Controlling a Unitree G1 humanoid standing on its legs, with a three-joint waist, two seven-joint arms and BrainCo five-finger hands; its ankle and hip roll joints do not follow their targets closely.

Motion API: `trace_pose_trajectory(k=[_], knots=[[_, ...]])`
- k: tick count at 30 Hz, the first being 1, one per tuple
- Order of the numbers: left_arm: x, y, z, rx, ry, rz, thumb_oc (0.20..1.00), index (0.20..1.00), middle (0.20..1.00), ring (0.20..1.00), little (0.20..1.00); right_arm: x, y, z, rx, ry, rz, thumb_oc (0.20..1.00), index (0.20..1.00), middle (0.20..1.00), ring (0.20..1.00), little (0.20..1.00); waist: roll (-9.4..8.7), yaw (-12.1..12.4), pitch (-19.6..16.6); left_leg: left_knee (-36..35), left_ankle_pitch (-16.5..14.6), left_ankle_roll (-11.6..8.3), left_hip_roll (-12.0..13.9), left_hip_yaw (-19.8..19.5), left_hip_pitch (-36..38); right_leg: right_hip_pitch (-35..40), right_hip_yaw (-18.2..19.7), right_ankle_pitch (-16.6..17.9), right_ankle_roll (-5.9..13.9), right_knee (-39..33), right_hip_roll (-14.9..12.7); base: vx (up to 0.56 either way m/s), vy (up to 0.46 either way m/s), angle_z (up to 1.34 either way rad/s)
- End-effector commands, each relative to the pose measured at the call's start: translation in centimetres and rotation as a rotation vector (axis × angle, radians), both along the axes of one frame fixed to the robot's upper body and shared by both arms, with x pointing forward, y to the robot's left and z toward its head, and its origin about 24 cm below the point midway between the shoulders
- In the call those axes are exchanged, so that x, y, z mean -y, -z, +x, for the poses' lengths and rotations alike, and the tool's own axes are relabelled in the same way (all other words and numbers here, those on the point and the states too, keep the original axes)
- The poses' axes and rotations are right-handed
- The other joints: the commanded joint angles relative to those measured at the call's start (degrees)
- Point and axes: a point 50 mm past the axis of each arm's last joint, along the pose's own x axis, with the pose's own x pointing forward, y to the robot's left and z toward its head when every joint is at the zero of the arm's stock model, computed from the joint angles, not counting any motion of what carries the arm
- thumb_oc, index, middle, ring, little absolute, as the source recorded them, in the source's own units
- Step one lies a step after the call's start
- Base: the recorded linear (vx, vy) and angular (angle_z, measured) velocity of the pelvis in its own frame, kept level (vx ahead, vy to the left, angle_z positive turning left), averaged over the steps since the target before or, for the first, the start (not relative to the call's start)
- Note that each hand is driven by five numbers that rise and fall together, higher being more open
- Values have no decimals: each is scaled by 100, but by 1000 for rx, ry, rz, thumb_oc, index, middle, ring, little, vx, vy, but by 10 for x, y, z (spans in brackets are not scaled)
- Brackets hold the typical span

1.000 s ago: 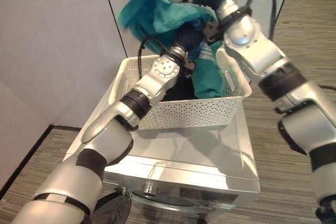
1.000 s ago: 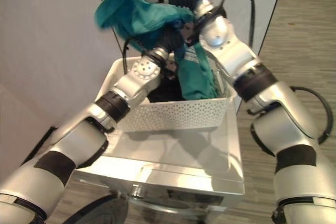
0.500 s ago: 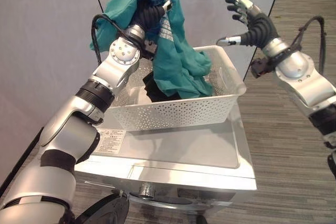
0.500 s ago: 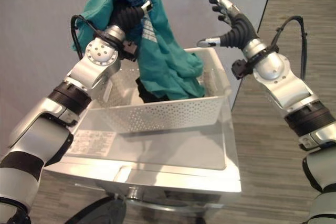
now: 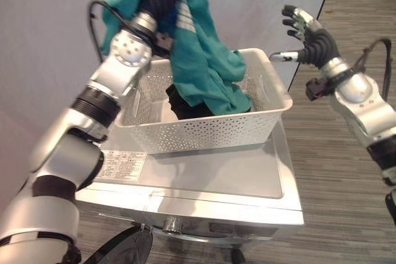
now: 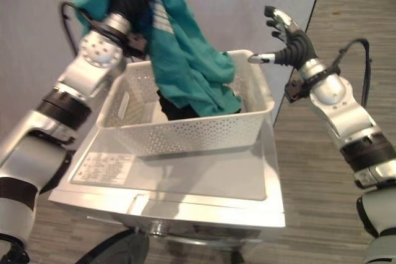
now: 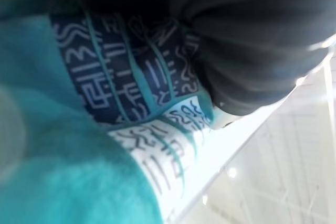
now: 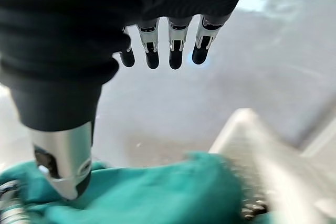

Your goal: Grab the laundry basket,head to the washer,open it,put in the laundry and shut it.

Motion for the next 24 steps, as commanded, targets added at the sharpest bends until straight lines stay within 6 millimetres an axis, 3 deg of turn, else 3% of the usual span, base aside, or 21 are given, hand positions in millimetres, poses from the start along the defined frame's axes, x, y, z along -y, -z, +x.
trace_pose_trajectory(k=[1, 6, 7, 8, 10, 14, 16, 17, 18, 20, 21, 24], knots=[[-10, -87, -35, 295, -35, -80, 200, 200, 200, 200, 200, 39, -13, -16, 136, 181, -19, 1000, 1000, 1000, 1000, 1000, -296, 152, -340, 28, -363, -106, 154, -42, 355, 259, -336, -330, 432, 199, -573, 29, -9, 10], [-32, -115, -59, 429, -132, -62, 200, 200, 200, 200, 200, 93, -1, -47, 217, 506, -72, 1000, 1000, 1000, 1000, 1000, -235, 177, -396, 28, -385, -79, 138, -112, 342, 286, -402, -350, 453, 191, -588, 35, -4, 11], [-40, -118, -67, 475, -159, -70, 200, 200, 200, 200, 200, 117, 4, -62, 236, 668, -132, 1000, 1000, 1000, 1000, 1000, -237, 211, -416, 28, -404, -67, 127, -143, 343, 310, -435, -363, 458, 177, -592, 26, -1, 3], [-40, -118, -67, 475, -158, -70, 200, 200, 200, 200, 200, 117, 4, -62, 235, 669, -132, 1000, 1000, 1000, 1000, 1000, -238, 218, -419, 28, -404, -67, 127, -143, 343, 311, -436, -362, 458, 176, -592, 37, -7, 2], [-54, -116, -75, 526, -214, -94, 200, 200, 200, 200, 200, 143, 18, -78, 218, 833, -146, 1000, 1000, 1000, 1000, 1000, -272, 242, -425, 28, -430, -48, 118, -184, 349, 354, -460, -381, 456, 162, -593, 30, -8, 4], [-68, -110, -84, 571, -267, -106, 200, 200, 200, 200, 200, 164, 37, -96, 157, 958, -167, 1000, 1000, 1000, 1000, 1000, -282, 266, -433, 28, -446, -35, 111, -217, 354, 380, -484, -398, 453, 150, -597, 7, 1, 2], [-85, -107, -90, 597, -332, -110, 200, 200, 200, 200, 200, 174, 58, -108, 89, 1012, -171, 1000, 1000, 1000, 1000, 1000, -302, 283, -425, 28, -455, -33, 106, -230, 354, 390, -499, -402, 454, 137, -594, 0, 0, 0], [-99, -105, -98, 625, -381, -117, 200, 200, 200, 200, 200, 180, 79, -118, 7, 1045, -181, 1000, 1000, 1000, 1000, 1000, -334, 304, -424, 28, -464, -28, 100, -236, 350, 395, -507, -401, 453, 129, -590, 0, 0, 0], [-99, -103, -98, 621, -382, -119, 200, 200, 200, 200, 200, 180, 78, -119, 6, 1045, -186, 1000, 1000, 1000, 1000, 1000, -318, 307, -441, 28, -464, -27, 98, -237, 350, 397, -508, -401, 453, 127, -592, 0, 0, 0], [-114, -101, -107, 646, -434, -130, 200, 200, 200, 200, 200, 181, 108, -129, -98, 1047, -170, 1000, 1000, 1000, 1000, 1000, -344, 324, -425, 28, -462, -28, 102, -235, 344, 394, -513, -399, 452, 124, -590, 5, -5, 2], [-128, -100, -116, 666, -478, -129, 200, 200, 200, 200, 200, 181, 139, -141, -230, 1044, -153, 1000, 1000, 1000, 1000, 1000, -373, 336, -430, 28, -464, -31, 102, -228, 346, 393, -520, -397, 449, 119, -587, 5, -11, 7], [-140, -99, -123, 665, -516, -114, 200, 200, 200, 200, 200, 174, 168, -149, -344, 1005, -118, 1000, 1000, 1000, 1000, 1000, -366, 334, -455, 28, -457, -37, 104, -212, 346, 392, -532, -384, 451, 112, -595, -1, -9, 12]])
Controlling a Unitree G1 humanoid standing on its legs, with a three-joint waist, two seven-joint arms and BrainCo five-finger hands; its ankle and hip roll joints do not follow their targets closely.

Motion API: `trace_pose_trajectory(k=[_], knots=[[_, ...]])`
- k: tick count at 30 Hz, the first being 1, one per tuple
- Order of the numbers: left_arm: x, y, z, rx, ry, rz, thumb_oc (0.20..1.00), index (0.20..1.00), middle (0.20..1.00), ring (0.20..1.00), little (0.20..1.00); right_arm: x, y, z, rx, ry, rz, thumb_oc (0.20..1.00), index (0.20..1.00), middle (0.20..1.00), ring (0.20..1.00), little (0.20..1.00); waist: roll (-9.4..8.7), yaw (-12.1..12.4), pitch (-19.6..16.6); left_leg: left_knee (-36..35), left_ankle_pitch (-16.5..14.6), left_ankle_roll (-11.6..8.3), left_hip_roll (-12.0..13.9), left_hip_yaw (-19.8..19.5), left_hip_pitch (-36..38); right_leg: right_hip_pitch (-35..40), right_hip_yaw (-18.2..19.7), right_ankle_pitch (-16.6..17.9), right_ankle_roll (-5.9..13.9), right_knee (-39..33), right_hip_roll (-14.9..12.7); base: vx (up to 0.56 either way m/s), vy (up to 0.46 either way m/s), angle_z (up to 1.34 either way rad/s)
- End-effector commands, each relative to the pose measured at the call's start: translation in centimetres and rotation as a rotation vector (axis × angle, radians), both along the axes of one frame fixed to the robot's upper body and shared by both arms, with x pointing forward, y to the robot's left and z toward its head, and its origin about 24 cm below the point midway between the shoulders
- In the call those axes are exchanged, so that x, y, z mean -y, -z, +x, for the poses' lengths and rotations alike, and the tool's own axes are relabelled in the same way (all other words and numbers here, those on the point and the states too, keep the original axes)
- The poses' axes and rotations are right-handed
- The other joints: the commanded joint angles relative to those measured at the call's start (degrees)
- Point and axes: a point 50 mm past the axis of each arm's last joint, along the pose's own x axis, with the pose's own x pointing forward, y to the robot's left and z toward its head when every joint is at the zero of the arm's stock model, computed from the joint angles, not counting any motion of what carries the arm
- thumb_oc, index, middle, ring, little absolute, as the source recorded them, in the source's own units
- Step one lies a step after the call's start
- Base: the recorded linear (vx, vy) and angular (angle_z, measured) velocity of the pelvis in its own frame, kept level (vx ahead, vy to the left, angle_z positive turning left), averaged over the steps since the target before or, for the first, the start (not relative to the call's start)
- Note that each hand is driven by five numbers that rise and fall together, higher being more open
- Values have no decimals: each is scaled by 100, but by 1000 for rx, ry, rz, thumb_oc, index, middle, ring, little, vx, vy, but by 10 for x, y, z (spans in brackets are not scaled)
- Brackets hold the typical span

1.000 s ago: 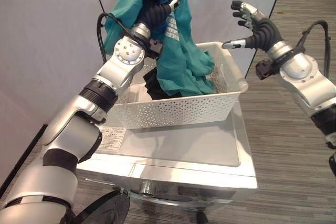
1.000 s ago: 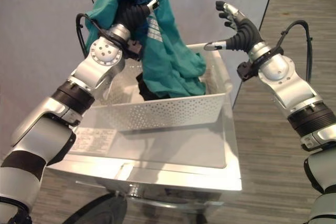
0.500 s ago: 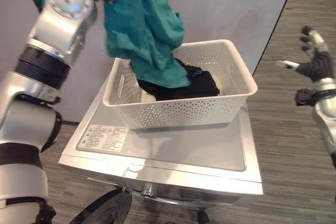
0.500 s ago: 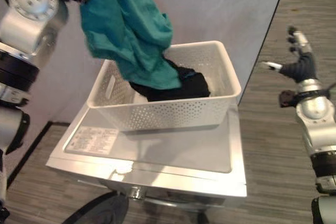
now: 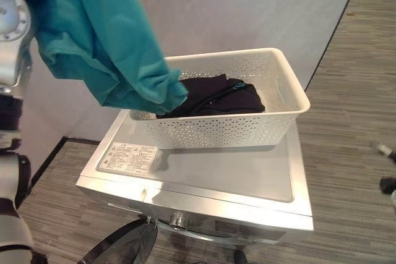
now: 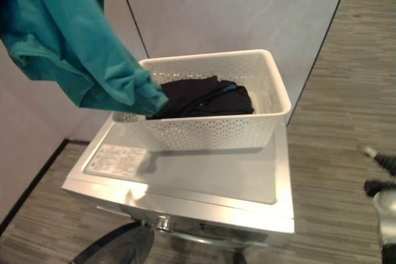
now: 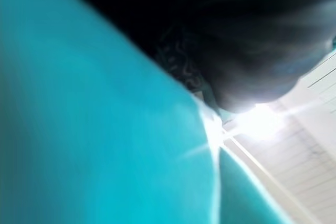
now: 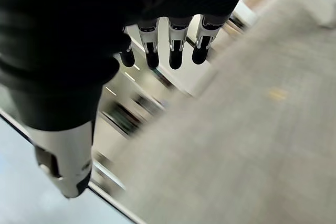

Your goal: Grab the laundry basket,head to the washer,open it,put in the laundry and shut it.

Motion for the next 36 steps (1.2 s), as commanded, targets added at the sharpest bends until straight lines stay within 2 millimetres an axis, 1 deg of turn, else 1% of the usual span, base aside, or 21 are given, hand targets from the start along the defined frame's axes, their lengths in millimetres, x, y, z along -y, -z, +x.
trace_pose_trajectory(k=[1, 3, 4, 5, 9, 13, 15, 18, 19, 21, 22, 23, 24, 25, 26, 27, 29, 32, 33, 34, 36], knots=[[-19, -33, -25, 141, -63, -49, 200, 200, 200, 200, 200, 2, -11, 6, 25, -62, -6, 1000, 1000, 1000, 1000, 1000, -349, 158, -494, 29, -410, -94, 131, 24, 431, 332, -244, -293, 459, 162, -554, -3, -7, 6], [-19, -33, -25, 141, -63, -48, 200, 200, 200, 200, 200, 2, -11, 6, 25, -62, -6, 1000, 1000, 1000, 1000, 1000, -353, 156, -493, 29, -410, -94, 131, 23, 431, 332, -245, -293, 459, 162, -554, -2, -2, 2], [-25, -35, -26, 128, -92, -56, 200, 200, 200, 200, 200, -3, 12, -1, -28, -59, 82, 1000, 1000, 1000, 1000, 1000, -324, 176, -495, 29, -396, -96, 132, 27, 430, 340, -253, -295, 460, 164, -553, 9, -46, 1], [-38, -34, -34, 128, -188, -25, 200, 200, 200, 200, 200, -19, 78, -27, -174, 4, 343, 1000, 1000, 1000, 1000, 1000, -385, 274, -494, 29, -370, -111, 130, -19, 429, 384, -308, -308, 451, 157, -559, 14, -53, -1], [-59, -25, -47, 146, -290, -47, 200, 200, 200, 200, 200, -28, 106, -45, -247, 50, 446, 1000, 1000, 1000, 1000, 1000, -415, 348, -486, 29, -354, -130, 131, -40, 416, 402, -348, -325, 445, 141, -557, 6, -18, 4], [-82, -8, -67, 176, -438, -61, 200, 200, 200, 200, 200, -41, 138, -78, -369, 139, 552, 1000, 1000, 1000, 1000, 1000, -499, 513, -478, 29, -367, -147, 129, -73, 413, 443, -396, -345, 427, 118, -548, 5, -7, 5], [-99, 20, -82, 171, -570, -67, 200, 200, 200, 200, 200, -53, 157, -99, -464, 178, 621, 1000, 1000, 1000, 1000, 1000, -527, 630, -468, 29, -382, -149, 129, -96, 416, 464, -424, -363, 411, 109, -550, 9, 0, 8], [-114, 42, -96, 152, -679, -81, 200, 200, 200, 200, 200, -59, 165, -108, -504, 192, 663, 1000, 1000, 1000, 1000, 1000, -500, 634, -453, 29, -395, -152, 128, -95, 422, 479, -425, -375, 399, 105, -551, 8, 3, 9], [-115, 43, -97, 151, -683, -82, 200, 200, 200, 200, 200, -59, 165, -108, -505, 189, 660, 1000, 1000, 1000, 1000, 1000, -486, 613, -453, 29, -396, -152, 129, -94, 423, 480, -424, -375, 399, 105, -550, 1, 2, 9], [-128, 78, -107, 83, -848, -71, 200, 200, 200, 200, 200, -76, 180, -124, -590, 191, 725, 1000, 1000, 1000, 1000, 1000, -535, 705, -410, 29, -409, -153, 137, -139, 414, 500, -465, -388, 368, 101, -543, 0, 0, 0], [-129, 80, -109, 81, -855, -72, 200, 200, 200, 200, 200, -75, 179, -124, -591, 187, 721, 1000, 1000, 1000, 1000, 1000, -520, 678, -413, 29, -409, -153, 137, -140, 415, 503, -466, -389, 368, 100, -544, 0, 0, 0], [-128, 94, -106, 34, -867, -45, 200, 200, 200, 200, 200, -81, 184, -129, -611, 193, 745, 1000, 1000, 1000, 1000, 1000, -550, 727, -386, 29, -411, -151, 135, -159, 405, 511, -475, -395, 358, 98, -539, -14, -11, 5], [-123, 118, -106, -31, -860, -24, 200, 200, 200, 200, 200, -85, 187, -133, -617, 213, 774, 1000, 1000, 1000, 1000, 1000, -573, 754, -363, 29, -414, -144, 131, -187, 396, 519, -491, -403, 344, 99, -534, -14, -10, 6], [-122, 119, -107, -33, -862, -26, 200, 200, 200, 200, 200, -84, 187, -133, -618, 213, 771, 1000, 1000, 1000, 1000, 1000, -558, 746, -366, 29, -414, -143, 130, -188, 397, 520, -492, -404, 344, 98, -536, -13, -13, 7], [-115, 142, -104, -97, -816, -31, 200, 200, 200, 200, 200, -88, 189, -137, -615, 233, 798, 1000, 1000, 1000, 1000, 1000, -577, 770, -341, 29, -419, -136, 125, -215, 391, 529, -511, -407, 333, 94, -540, -19, -11, 5], [-104, 175, -99, -198, -718, -73, 200, 200, 200, 200, 200, -92, 192, -140, -600, 267, 836, 1000, 1000, 1000, 1000, 1000, -610, 778, -301, 29, -414, -122, 120, -242, 378, 528, -514, -405, 312, 98, -536, -36, -14, 8], [-80, 218, -88, -345, -507, -160, 200, 200, 200, 200, 200, -96, 194, -139, -596, 279, 854, 1000, 1000, 1000, 1000, 1000, -606, 816, -237, 29, -399, -105, 110, -285, 351, 529, -547, -403, 285, 100, -534, -40, -13, 18], [-44, 271, -79, -556, -197, -297, 200, 200, 200, 200, 200, -102, 197, -135, -614, 275, 862, 1000, 1000, 1000, 1000, 1000, -617, 849, -152, 29, -373, -73, 111, -323, 310, 523, -578, -391, 257, 110, -530, -29, -12, 10], [-44, 271, -79, -556, -197, -297, 200, 200, 200, 200, 200, -102, 197, -136, -614, 275, 862, 1000, 1000, 1000, 1000, 1000, -615, 850, -153, 29, -373, -74, 112, -322, 310, 523, -578, -391, 257, 110, -529, -35, -20, 2], [-14, 302, -74, -699, 38, -391, 200, 200, 200, 200, 200, -106, 199, -130, -618, 267, 866, 1000, 1000, 1000, 1000, 1000, -616, 866, -103, 29, -350, -55, 115, -354, 281, 514, -594, -383, 242, 118, -521, -32, -20, -1], [13, 321, -69, -814, 229, -423, 200, 200, 200, 200, 200, -109, 199, -121, -610, 256, 865, 1000, 1000, 1000, 1000, 1000, -614, 864, -61, 29, -326, -47, 123, -377, 256, 507, -610, -383, 235, 131, -509, -19, -13, -1]])
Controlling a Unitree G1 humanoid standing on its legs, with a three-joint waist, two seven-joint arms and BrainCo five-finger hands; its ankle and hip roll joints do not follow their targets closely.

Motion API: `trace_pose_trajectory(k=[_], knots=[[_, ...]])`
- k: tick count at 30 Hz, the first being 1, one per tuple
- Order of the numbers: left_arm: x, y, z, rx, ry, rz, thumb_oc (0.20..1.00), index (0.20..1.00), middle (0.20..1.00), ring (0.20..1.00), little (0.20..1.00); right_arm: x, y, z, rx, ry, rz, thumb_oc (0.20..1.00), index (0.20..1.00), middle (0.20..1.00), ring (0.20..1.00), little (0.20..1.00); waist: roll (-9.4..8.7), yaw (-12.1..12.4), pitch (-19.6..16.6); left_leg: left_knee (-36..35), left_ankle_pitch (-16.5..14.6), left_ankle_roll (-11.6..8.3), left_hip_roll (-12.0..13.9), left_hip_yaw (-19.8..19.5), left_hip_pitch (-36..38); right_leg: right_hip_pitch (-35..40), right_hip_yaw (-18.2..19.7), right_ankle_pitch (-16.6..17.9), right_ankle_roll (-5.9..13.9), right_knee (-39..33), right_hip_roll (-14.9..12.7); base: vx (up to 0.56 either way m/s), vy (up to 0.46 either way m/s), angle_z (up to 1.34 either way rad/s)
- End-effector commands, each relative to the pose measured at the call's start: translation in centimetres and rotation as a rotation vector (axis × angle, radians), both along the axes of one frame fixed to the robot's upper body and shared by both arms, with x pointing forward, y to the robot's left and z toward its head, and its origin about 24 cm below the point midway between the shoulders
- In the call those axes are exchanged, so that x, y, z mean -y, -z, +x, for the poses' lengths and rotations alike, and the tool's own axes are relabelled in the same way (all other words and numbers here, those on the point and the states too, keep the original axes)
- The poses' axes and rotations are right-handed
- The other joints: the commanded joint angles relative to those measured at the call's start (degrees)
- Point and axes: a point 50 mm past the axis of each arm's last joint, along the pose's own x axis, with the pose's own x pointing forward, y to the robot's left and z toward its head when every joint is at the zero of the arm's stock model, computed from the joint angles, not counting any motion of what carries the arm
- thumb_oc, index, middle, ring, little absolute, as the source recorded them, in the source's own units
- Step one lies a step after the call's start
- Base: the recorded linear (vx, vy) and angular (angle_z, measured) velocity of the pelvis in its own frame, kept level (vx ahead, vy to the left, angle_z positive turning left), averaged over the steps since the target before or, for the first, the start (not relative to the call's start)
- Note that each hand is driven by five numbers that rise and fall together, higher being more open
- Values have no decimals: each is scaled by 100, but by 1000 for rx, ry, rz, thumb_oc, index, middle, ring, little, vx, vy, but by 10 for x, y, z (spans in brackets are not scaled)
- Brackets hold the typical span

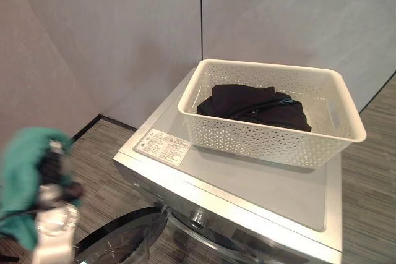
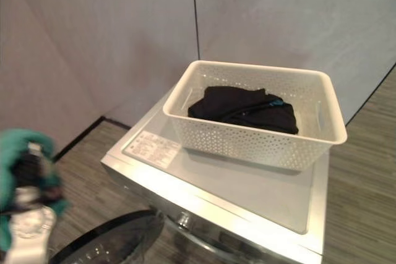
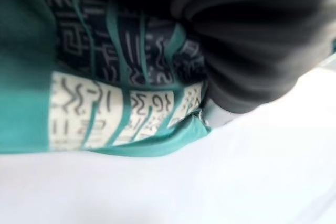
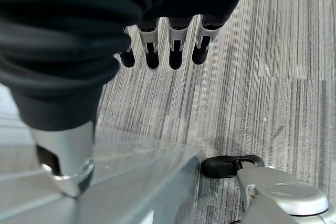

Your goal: Grab the laundry basket,head to the washer,open it,put in the laundry and shut it.

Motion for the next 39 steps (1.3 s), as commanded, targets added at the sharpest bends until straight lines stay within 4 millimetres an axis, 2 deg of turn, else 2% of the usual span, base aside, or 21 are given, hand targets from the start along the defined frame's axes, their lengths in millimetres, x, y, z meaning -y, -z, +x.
trace_pose_trajectory(k=[1, 2, 4, 6, 7, 8, 10, 15, 20, 22, 25, 26, 28, 31, 32, 34, 35, 36, 38, 39], knots=[[35, -24, 19, 110, 369, -94, 200, 200, 200, 200, 200, -5, 1, 14, 5, 33, -3, 1000, 1000, 1000, 1000, 1000, -324, -65, 35, 19, -302, -99, 211, -40, 239, 292, -258, -259, 171, 142, -411, 3, -32, 15], [53, -13, 21, 50, 477, -139, 200, 200, 200, 200, 200, -8, 1, 20, 17, 17, 3, 1000, 1000, 1000, 1000, 1000, -320, -86, 55, 19, -345, -98, 231, -49, 246, 314, -276, -301, 173, 141, -392, 4, -33, 16], [70, 2, 21, -32, 561, -172, 200, 200, 200, 200, 200, -12, 1, 28, 30, -12, 3, 1000, 1000, 1000, 1000, 1000, -327, -95, 97, 19, -344, -93, 248, -58, 249, 304, -266, -307, 163, 164, -374, -9, -26, 10], [70, 2, 21, -31, 562, -171, 200, 200, 200, 200, 200, -12, 1, 28, 31, -11, 3, 1000, 1000, 1000, 1000, 1000, -335, -92, 99, 19, -282, -90, 233, -59, 210, 259, -262, -264, 162, 180, -388, -23, -4, 1], [74, 13, 19, -80, 567, -187, 200, 200, 200, 200, 200, -13, 1, 30, 35, -21, 2, 1000, 1000, 1000, 1000, 1000, -342, -94, 113, 19, -340, -87, 257, -61, 238, 284, -257, -306, 161, 171, -368, -13, -9, -4], [75, 13, 19, -80, 567, -187, 200, 200, 200, 200, 200, -13, 1, 30, 34, -21, 2, 1000, 1000, 1000, 1000, 1000, -340, -91, 114, 19, -341, -87, 258, -60, 240, 286, -256, -305, 161, 171, -367, 0, 0, 0], [70, 29, 12, -147, 524, -197, 200, 200, 200, 200, 200, -15, 2, 31, 41, -14, 11, 1000, 1000, 1000, 1000, 1000, -377, -75, 121, 19, -276, -78, 246, -59, 195, 232, -236, -255, 156, 175, -373, -41, -3, -1], [58, 57, -10, -331, 506, -58, 200, 200, 200, 200, 200, -12, 3, 18, 23, 38, 18, 1000, 1000, 1000, 1000, 1000, -416, -31, 128, 19, -329, -88, 274, -40, 201, 270, -247, -296, 166, 127, -347, 9, -4, -2], [41, 67, -36, -470, 533, 99, 200, 200, 200, 200, 200, -7, 2, 12, -6, 5, -2, 1000, 1000, 1000, 1000, 1000, -429, 42, 254, 19, -246, -93, 270, -46, 131, 198, -246, -225, 176, 127, -344, -26, 11, -1], [32, 66, -43, -495, 529, 126, 200, 200, 200, 200, 200, -7, 2, 12, -31, -61, -13, 1000, 1000, 1000, 1000, 1000, -430, 86, 316, 19, -228, -102, 270, -31, 87, 159, -251, -201, 201, 108, -358, -60, 40, -2], [13, 56, -51, -551, 545, 340, 200, 200, 200, 200, 200, -10, 4, 5, -107, -184, -25, 1000, 1000, 1000, 1000, 1000, -461, 195, 425, 184, -325, -79, 231, 49, -27, 118, -244, -157, 287, 72, -430, -73, 77, -2], [12, 56, -51, -551, 545, 341, 200, 200, 200, 200, 200, -10, 5, 5, -107, -184, -24, 1000, 1000, 1000, 1000, 1000, -469, 201, 425, 210, -339, -77, 225, 53, -39, 117, -238, -155, 290, 71, -435, -110, 99, -9], [5, 56, -52, -572, 526, 373, 200, 200, 200, 200, 200, -10, 5, 0, -118, -168, -11, 1000, 1000, 1000, 1000, 1000, -500, 227, 518, 566, -482, -34, 113, 90, -223, 71, -188, -85, 333, 80, -534, -107, 107, -9], [3, 61, -51, -597, 520, 400, 200, 200, 200, 200, 200, -10, 6, -3, -122, -162, -3, 1000, 1000, 1000, 1000, 1000, -519, 222, 689, 1126, -783, 116, -175, 85, -535, -145, -56, 94, 441, 112, -736, -181, 224, -9], [6, 72, -51, -622, 505, 368, 200, 200, 200, 200, 200, -9, 5, 1, -107, -149, -3, 1000, 1000, 1000, 1000, 1000, -509, 161, 741, 1236, -947, 249, -362, 106, -625, -387, 9, 275, 539, 156, -897, -168, 244, -23], [8, 78, -51, -634, 505, 346, 200, 200, 200, 200, 200, -7, 3, 6, -96, -145, -8, 1000, 1000, 1000, 1000, 1000, -500, 135, 764, 1278, -1000, 330, -446, 146, -681, -573, 71, 361, 592, 230, -981, -164, 203, -28], [11, 84, -50, -645, 510, 323, 200, 200, 200, 200, 200, -6, 2, 16, -76, -149, -14, 1000, 1000, 1000, 1000, 1000, -490, 89, 856, 1346, -1020, 392, -521, 197, -745, -803, 134, 517, 652, 416, -1075, -250, 219, -27], [15, 89, -49, -655, 520, 303, 200, 200, 200, 200, 200, -6, 0, 26, -59, -160, -20, 1000, 1000, 1000, 1000, 1000, -441, 112, 921, 1415, -1025, 450, -518, 265, -806, -981, 78, 435, 656, 660, -1101, -293, 208, -23], [20, 99, -48, -694, 551, 299, 200, 200, 200, 200, 200, -8, -3, 42, -34, -193, -29, 1000, 1000, 1000, 1000, 1000, -325, 201, 974, 1461, -960, 531, -490, 454, -897, -1093, -317, 223, 562, 1211, -1130, -222, 165, -28], [21, 99, -48, -692, 552, 298, 200, 200, 200, 200, 200, -8, -3, 43, -34, -192, -30, 1000, 1000, 1000, 1000, 1000, -317, 201, 984, 1470, -969, 529, -489, 449, -898, -1109, -318, 191, 559, 1258, -1132, -148, 115, -55]])
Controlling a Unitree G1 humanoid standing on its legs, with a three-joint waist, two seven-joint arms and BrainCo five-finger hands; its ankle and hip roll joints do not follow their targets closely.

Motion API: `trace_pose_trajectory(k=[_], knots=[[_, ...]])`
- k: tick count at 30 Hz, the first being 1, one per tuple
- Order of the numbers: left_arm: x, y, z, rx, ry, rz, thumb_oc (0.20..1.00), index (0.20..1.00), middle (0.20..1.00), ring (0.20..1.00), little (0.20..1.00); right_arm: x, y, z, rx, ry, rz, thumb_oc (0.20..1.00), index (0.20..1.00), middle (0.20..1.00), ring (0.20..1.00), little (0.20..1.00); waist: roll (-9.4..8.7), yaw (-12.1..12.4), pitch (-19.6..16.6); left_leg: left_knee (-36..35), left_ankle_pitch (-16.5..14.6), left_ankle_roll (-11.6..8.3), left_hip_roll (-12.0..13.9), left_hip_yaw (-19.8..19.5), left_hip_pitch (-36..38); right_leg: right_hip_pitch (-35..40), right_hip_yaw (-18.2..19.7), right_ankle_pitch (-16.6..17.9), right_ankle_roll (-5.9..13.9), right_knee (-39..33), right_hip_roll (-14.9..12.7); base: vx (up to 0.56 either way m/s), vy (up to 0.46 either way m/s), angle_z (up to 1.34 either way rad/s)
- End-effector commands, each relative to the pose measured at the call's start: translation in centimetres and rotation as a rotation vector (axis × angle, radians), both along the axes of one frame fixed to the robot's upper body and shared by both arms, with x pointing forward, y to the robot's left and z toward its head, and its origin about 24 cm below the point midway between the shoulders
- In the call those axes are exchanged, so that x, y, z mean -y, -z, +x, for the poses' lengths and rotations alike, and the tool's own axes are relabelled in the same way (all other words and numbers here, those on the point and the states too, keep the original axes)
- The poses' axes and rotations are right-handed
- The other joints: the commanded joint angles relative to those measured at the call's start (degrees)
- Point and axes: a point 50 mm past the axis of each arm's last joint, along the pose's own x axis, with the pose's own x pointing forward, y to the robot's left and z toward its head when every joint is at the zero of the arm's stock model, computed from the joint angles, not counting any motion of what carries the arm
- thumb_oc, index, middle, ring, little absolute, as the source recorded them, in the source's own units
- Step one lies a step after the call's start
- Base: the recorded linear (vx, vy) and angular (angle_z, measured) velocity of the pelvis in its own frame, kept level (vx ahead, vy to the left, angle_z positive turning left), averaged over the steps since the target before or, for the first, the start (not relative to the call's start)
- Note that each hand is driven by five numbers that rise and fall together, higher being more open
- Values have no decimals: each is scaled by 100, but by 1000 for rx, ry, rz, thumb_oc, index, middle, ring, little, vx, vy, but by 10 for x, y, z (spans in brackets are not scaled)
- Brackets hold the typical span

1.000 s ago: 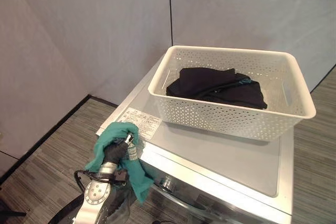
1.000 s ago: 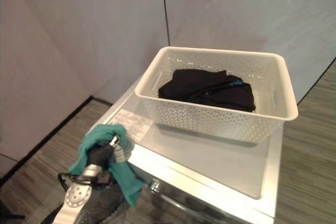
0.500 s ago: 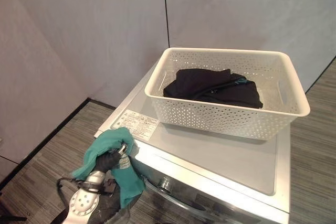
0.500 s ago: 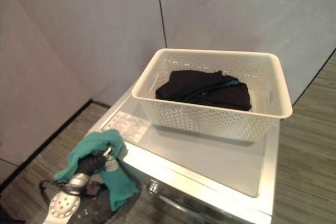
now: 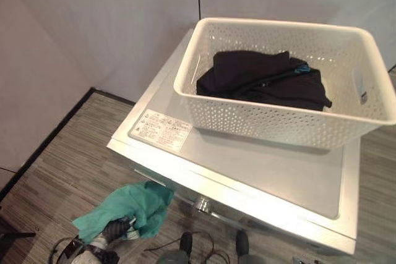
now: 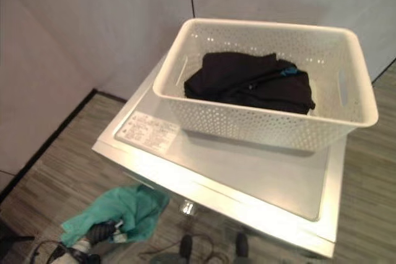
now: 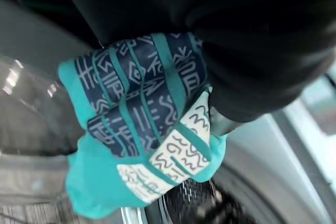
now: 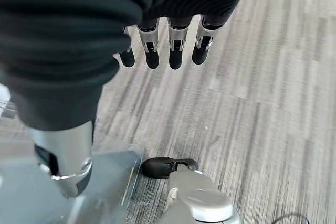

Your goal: Grab the laundry basket,head to the washer,open it,put in the laundry and shut it.

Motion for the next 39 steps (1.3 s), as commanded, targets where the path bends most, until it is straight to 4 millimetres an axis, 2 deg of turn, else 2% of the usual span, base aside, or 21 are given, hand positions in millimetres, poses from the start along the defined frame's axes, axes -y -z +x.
trace_pose_trajectory(k=[1, 3, 5, 9, 10, 11, 13, 15, 16, 17, 21, 22, 23, 24, 25, 27, 28, 30, 36, 38, 39], knots=[[-3, -7, -1, 36, 15, 28, 200, 200, 200, 200, 200, -7, 0, 12, 5, -59, 0, 1000, 1000, 1000, 1000, 1000, -18, 206, -95, 826, -788, 216, 113, -89, -271, -55, -988, -177, 302, 976, -686, -143, 105, -78], [-5, 5, -6, -28, -14, 34, 200, 200, 200, 200, 200, -8, -1, 20, 16, -84, -4, 1000, 1000, 1000, 1000, 1000, 75, 334, -217, 709, -589, 389, 143, 48, -313, 232, -1195, -519, 179, 1960, -620, -232, 189, -62], [-7, 10, -12, -57, -33, 38, 200, 200, 200, 200, 200, -8, -2, 21, 16, -93, -7, 1000, 1000, 1000, 1000, 1000, -2, 592, -453, 580, -428, 490, 99, 168, -394, 744, -1333, -574, 154, 2179, -626, -179, 76, -36], [-6, 15, -15, -82, -30, 45, 200, 200, 200, 200, 200, -15, 0, 24, 15, -116, 3, 1000, 1000, 1000, 1000, 1000, -202, 885, -649, 556, -248, 490, 68, 288, -637, 1287, -1149, -328, 263, 2071, -553, -171, -80, -52], [-6, 15, -13, -83, -27, 53, 200, 200, 200, 200, 200, -18, 2, 22, 11, -124, 11, 1000, 1000, 1000, 1000, 1000, -314, 993, -685, 615, -187, 449, 47, 323, -797, 1568, -1104, -434, 277, 1820, -490, -168, -126, -36], [-6, 15, -13, -83, -26, 54, 200, 200, 200, 200, 200, -18, 2, 22, 11, -124, 11, 1000, 1000, 1000, 1000, 1000, -309, 998, -692, 613, -167, 447, 60, 324, -809, 1568, -1106, -406, 270, 1787, -476, -296, -209, -36], [-4, 14, -9, -62, -19, 68, 200, 200, 200, 200, 200, -29, 5, 24, 3, -177, 31, 1000, 1000, 1000, 1000, 1000, -487, 1204, -652, 871, 9, 259, 150, 390, -1273, 1956, -1157, -917, 205, 1031, -448, -365, -291, -20], [1, 15, -3, -55, -16, 55, 200, 200, 200, 200, 200, -36, 6, 29, 18, -211, 34, 1000, 1000, 1000, 1000, 1000, -503, 1259, -560, 1010, 289, 78, 472, 409, -1572, 2089, -1230, -1409, 66, 671, -257, -373, -345, -33], [5, 14, 1, -45, -5, 49, 200, 200, 200, 200, 200, -37, 6, 31, 26, -220, 32, 1000, 1000, 1000, 1000, 1000, -444, 1250, -480, 977, 555, -84, 709, 300, -1684, 2061, -1290, -1794, -126, 578, -2, -275, -264, -57], [5, 14, 2, -45, -5, 48, 200, 200, 200, 200, 200, -37, 5, 31, 27, -220, 31, 1000, 1000, 1000, 1000, 1000, -421, 1233, -479, 961, 582, -105, 729, 267, -1689, 2054, -1304, -1802, -150, 595, 33, -243, -226, -38], [15, 1, 21, 39, 19, 33, 200, 200, 200, 200, 200, -31, 5, 24, 17, -200, 2, 1000, 1000, 1000, 1000, 1000, -207, 1000, -210, 413, 1218, -366, 1053, 245, -1716, 1896, -1519, -2048, -394, 576, 544, -215, -178, 7], [15, 1, 21, 39, 18, 33, 200, 200, 200, 200, 200, -31, 5, 23, 16, -200, 3, 1000, 1000, 1000, 1000, 1000, -222, 989, -202, 417, 1201, -373, 1037, 243, -1702, 1911, -1527, -2074, -396, 587, 529, -187, -100, 101], [22, -4, 28, 76, 18, -9, 200, 200, 200, 200, 200, -27, 7, 13, -8, -177, -3, 1000, 1000, 1000, 1000, 1000, -174, 843, -155, 300, 1212, -431, 1182, 443, -1657, 1886, -1706, -2026, -444, 570, 567, -189, -46, 125], [27, -5, 32, 89, 8, -50, 200, 200, 200, 200, 200, -24, 6, 11, -15, -166, -10, 1000, 1000, 1000, 1000, 1000, -172, 825, -90, 403, 1231, -518, 1279, 357, -1647, 1833, -1730, -1962, -465, 593, 544, -288, -29, 117], [32, -5, 34, 88, -17, -120, 200, 200, 200, 200, 200, -21, 6, 11, -20, -162, -20, 1000, 1000, 1000, 1000, 1000, -200, 867, -24, 626, 1097, -563, 1266, -27, -1599, 1744, -1686, -1906, -486, 647, 487, -229, 21, 34], [44, 2, 33, 56, -25, -214, 200, 200, 200, 200, 200, -20, 4, 15, -9, -170, -26, 1000, 1000, 1000, 1000, 1000, -242, 892, -43, 1042, 558, -569, 922, -1010, -1322, 1615, -1474, -1824, -492, 730, 417, -90, 39, -38], [49, 5, 31, 37, -25, -255, 200, 200, 200, 200, 200, -22, 5, 14, -9, -171, -20, 1000, 1000, 1000, 1000, 1000, -241, 849, -103, 959, 427, -558, 938, -1177, -1113, 1628, -1415, -1880, -497, 760, 424, 49, 75, -112], [59, 23, 25, -62, -88, -364, 200, 200, 200, 200, 200, -22, 6, 8, 8, -122, -10, 1000, 1000, 1000, 1000, 1000, -212, 607, -329, 699, 618, -554, 1094, -1011, -1043, 1621, -1300, -1921, -495, 794, 479, 112, 113, -67], [75, 41, 27, -159, -173, -515, 200, 200, 200, 200, 200, -38, 13, -1, 1, -110, 35, 1000, 1000, 1000, 1000, 1000, -315, 432, -377, 467, 781, -621, 1162, -866, -1090, 1656, -1314, -1869, -474, 683, 454, 44, 29, -1], [84, 45, 38, -172, -226, -568, 200, 200, 200, 200, 200, -57, 13, 19, 42, -213, 51, 1000, 1000, 1000, 1000, 1000, -392, 369, -196, 401, 813, -617, 1200, -849, -1179, 1366, -1260, -1811, -468, 781, 478, -107, -36, -2], [84, 45, 39, -170, -226, -568, 200, 200, 200, 200, 200, -57, 13, 20, 43, -213, 50, 1000, 1000, 1000, 1000, 1000, -392, 369, -196, 404, 813, -617, 1201, -847, -1190, 1349, -1256, -1817, -468, 795, 477, -137, -26, -10]])
